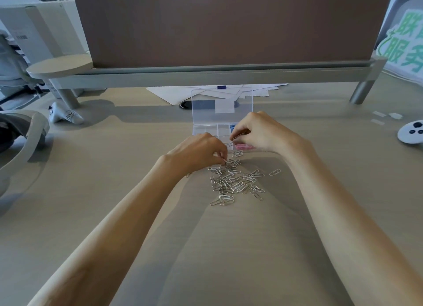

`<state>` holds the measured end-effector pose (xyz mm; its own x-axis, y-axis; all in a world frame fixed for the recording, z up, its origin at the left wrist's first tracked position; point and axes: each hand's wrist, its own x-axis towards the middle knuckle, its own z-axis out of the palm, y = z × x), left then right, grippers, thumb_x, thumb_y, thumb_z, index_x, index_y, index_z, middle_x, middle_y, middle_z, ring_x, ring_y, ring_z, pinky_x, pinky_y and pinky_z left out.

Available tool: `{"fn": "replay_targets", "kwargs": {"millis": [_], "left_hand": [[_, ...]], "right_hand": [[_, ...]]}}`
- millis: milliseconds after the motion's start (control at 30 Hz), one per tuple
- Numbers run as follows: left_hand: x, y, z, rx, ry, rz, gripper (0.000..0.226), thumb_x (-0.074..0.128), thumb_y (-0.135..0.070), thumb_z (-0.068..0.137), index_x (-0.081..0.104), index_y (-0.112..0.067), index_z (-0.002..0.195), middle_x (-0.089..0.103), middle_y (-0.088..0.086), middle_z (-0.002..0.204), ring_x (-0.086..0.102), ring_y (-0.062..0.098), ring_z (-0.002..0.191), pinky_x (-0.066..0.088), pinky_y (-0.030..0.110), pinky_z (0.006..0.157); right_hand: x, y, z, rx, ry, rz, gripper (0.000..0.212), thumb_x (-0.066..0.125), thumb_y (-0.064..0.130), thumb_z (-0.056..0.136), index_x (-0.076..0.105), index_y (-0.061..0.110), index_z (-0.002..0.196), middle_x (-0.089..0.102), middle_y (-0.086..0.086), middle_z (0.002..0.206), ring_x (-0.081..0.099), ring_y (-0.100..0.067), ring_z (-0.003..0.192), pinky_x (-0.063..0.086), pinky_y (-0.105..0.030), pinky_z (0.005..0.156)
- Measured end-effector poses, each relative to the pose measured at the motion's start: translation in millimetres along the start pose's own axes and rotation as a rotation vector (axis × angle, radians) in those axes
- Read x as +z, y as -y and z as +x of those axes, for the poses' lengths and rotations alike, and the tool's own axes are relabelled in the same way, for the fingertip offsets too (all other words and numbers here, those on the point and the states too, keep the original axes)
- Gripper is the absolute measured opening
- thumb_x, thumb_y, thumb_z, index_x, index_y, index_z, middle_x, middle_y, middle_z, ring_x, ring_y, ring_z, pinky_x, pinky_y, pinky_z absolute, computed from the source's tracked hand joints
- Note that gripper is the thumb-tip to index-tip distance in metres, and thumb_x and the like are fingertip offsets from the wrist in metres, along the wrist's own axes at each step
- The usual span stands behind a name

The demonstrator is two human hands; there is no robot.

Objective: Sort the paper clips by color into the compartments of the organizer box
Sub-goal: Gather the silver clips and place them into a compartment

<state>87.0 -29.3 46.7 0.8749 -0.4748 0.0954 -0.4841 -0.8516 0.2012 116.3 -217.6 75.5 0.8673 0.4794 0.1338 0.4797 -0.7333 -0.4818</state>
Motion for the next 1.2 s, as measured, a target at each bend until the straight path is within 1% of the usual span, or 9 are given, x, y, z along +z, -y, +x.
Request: {"fn": "replay_targets", "kwargs": {"millis": [133,267,367,467,667,833,1000,1100,1200], "left_hand": [[0.3,-3.1,1.9,0.001,-0.003,0.039,0.012,0.070,-0.033,0.085,0.075,-0.028,0.095,0.070,-0.012,0.097,0.061,0.009,0.087,0.046,0.026,0.070],[-0.4,-6.9,4.1,0.019,0.000,0.122,0.015,0.065,-0.035,0.089,0.073,-0.029,0.099,0.069,-0.011,0.101,0.061,0.011,0.092,0.043,0.024,0.069],[3.1,-10.7,2.5,0.017,-0.023,0.188,0.015,0.060,-0.036,0.091,0.071,-0.030,0.099,0.067,-0.009,0.104,0.061,0.015,0.095,0.041,0.026,0.070],[6.4,-12.1,0.3,-0.013,-0.022,0.200,0.015,0.057,-0.037,0.091,0.069,-0.031,0.098,0.067,-0.007,0.104,0.061,0.018,0.097,0.041,0.028,0.070],[0.1,-7.9,-1.5,-0.123,0.059,0.034,0.018,0.062,-0.037,0.089,0.070,-0.025,0.101,0.068,-0.009,0.102,0.058,0.010,0.090,0.044,0.027,0.070],[5.1,3.7,-4.4,-0.216,0.045,-0.101,0.018,0.065,-0.043,0.086,0.068,-0.026,0.091,0.067,-0.011,0.096,0.057,0.010,0.080,0.048,0.031,0.072],[3.6,17.8,-6.7,-0.322,-0.068,-0.250,0.011,0.063,-0.037,0.089,0.067,-0.027,0.083,0.065,-0.011,0.081,0.057,0.012,0.077,0.051,0.036,0.079],[0.9,24.5,-7.3,-0.411,-0.154,-0.298,0.014,0.063,-0.035,0.088,0.062,-0.033,0.074,0.068,-0.005,0.084,0.061,0.019,0.082,0.052,0.039,0.081],[0.9,30.9,-7.3,-0.458,-0.178,-0.303,0.016,0.063,-0.036,0.089,0.067,-0.024,0.078,0.069,-0.002,0.086,0.063,0.020,0.083,0.053,0.040,0.080]], "right_hand": [[-0.2,-1.4,-0.1,-0.004,0.003,-0.006,0.014,0.071,0.013,0.084,0.077,0.020,0.094,0.075,0.005,0.088,0.066,-0.004,0.081,0.043,-0.015,0.072],[2.1,-4.1,1.9,0.011,-0.059,-0.021,0.013,0.069,0.013,0.085,0.077,0.020,0.093,0.075,0.004,0.089,0.067,-0.007,0.083,0.044,-0.018,0.073],[12.3,-0.6,9.5,0.005,-0.181,0.002,0.011,0.068,0.016,0.087,0.077,0.017,0.094,0.075,0.000,0.089,0.068,-0.012,0.084,0.050,-0.025,0.079],[27.9,6.0,24.5,-0.012,-0.189,-0.004,0.012,0.066,0.018,0.088,0.076,0.017,0.095,0.075,0.000,0.092,0.068,-0.017,0.087,0.053,-0.033,0.082],[44.2,13.4,57.6,-0.023,-0.146,-0.023,0.015,0.064,0.013,0.089,0.076,0.015,0.098,0.074,-0.003,0.100,0.067,-0.020,0.096,0.053,-0.036,0.087],[44.9,6.9,68.1,-0.024,-0.093,0.007,0.017,0.066,0.008,0.088,0.074,0.009,0.104,0.072,-0.008,0.105,0.066,-0.019,0.099,0.049,-0.028,0.091],[47.9,4.0,70.8,-0.052,-0.109,0.067,0.017,0.069,0.013,0.087,0.074,0.012,0.103,0.073,-0.004,0.104,0.066,-0.017,0.099,0.049,-0.029,0.091],[49.7,3.2,74.5,-0.046,-0.082,0.093,0.019,0.071,0.016,0.085,0.074,0.014,0.104,0.073,-0.003,0.105,0.065,-0.015,0.098,0.049,-0.029,0.091],[48.4,1.0,75.7,-0.034,-0.050,0.099,0.021,0.072,0.015,0.085,0.073,0.014,0.106,0.072,-0.003,0.104,0.064,-0.012,0.093,0.049,-0.027,0.088]]}}
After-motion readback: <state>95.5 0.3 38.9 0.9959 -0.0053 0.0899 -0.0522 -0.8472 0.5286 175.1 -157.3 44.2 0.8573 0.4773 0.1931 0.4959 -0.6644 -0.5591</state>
